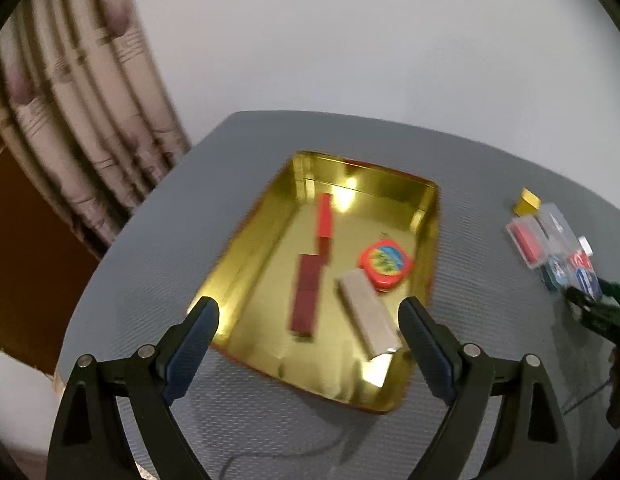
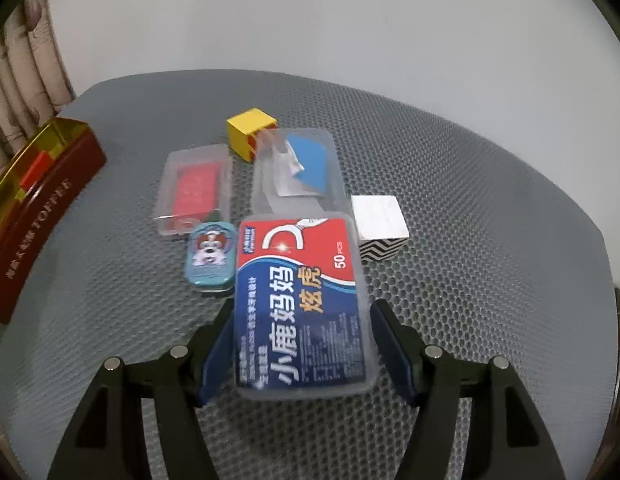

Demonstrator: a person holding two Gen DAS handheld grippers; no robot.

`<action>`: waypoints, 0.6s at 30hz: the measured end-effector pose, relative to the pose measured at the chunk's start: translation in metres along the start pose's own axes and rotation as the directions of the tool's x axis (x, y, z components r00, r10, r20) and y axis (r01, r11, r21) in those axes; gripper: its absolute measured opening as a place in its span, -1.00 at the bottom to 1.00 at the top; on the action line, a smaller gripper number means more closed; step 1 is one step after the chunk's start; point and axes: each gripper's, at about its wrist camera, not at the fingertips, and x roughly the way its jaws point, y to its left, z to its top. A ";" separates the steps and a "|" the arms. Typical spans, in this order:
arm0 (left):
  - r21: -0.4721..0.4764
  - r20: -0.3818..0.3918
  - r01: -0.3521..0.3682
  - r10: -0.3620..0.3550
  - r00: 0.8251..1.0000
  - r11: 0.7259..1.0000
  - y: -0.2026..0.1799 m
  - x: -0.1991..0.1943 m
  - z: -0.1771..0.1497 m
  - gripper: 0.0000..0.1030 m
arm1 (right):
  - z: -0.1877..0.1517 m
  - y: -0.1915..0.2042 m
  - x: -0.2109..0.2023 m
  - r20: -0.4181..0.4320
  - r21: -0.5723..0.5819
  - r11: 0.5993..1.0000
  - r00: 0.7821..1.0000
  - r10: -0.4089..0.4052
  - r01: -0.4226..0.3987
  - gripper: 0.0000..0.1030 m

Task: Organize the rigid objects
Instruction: 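Grasp the blue-and-red floss box with the right tool while the left tool approaches the teal dog tin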

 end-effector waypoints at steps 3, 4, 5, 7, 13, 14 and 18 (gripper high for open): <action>0.046 -0.024 0.035 -0.034 0.999 0.998 -0.031 0.003 0.005 0.74 | -0.001 -0.004 0.006 0.004 0.017 1.000 1.000 0.017 -0.017 0.30; 0.064 -0.034 0.048 -0.046 0.998 0.997 -0.044 0.004 0.007 0.74 | -0.003 -0.005 0.005 0.013 0.026 1.000 1.000 0.015 -0.015 0.26; 0.069 -0.043 0.060 -0.057 0.997 0.996 -0.054 0.005 0.008 0.74 | -0.005 -0.007 0.004 0.024 0.031 0.999 1.000 0.016 -0.017 0.26; 0.087 -0.080 0.110 -0.103 0.991 0.990 -0.080 0.009 0.011 0.74 | -0.012 -0.010 0.001 0.043 0.034 0.999 0.999 -0.002 0.000 0.25; 0.140 -0.163 0.187 -0.164 0.973 0.972 -0.159 0.021 0.015 0.74 | -0.043 -0.040 -0.013 0.091 0.092 0.991 0.990 -0.107 0.099 0.23; 0.154 -0.174 0.194 -0.167 0.970 0.969 -0.173 0.024 0.017 0.74 | -0.055 -0.053 -0.016 0.084 0.132 0.988 0.993 -0.087 0.076 0.23; 0.139 -0.246 0.233 -0.194 0.950 0.963 -0.211 0.039 0.025 0.74 | -0.066 -0.058 -0.020 0.112 0.153 0.987 0.992 -0.065 0.047 0.21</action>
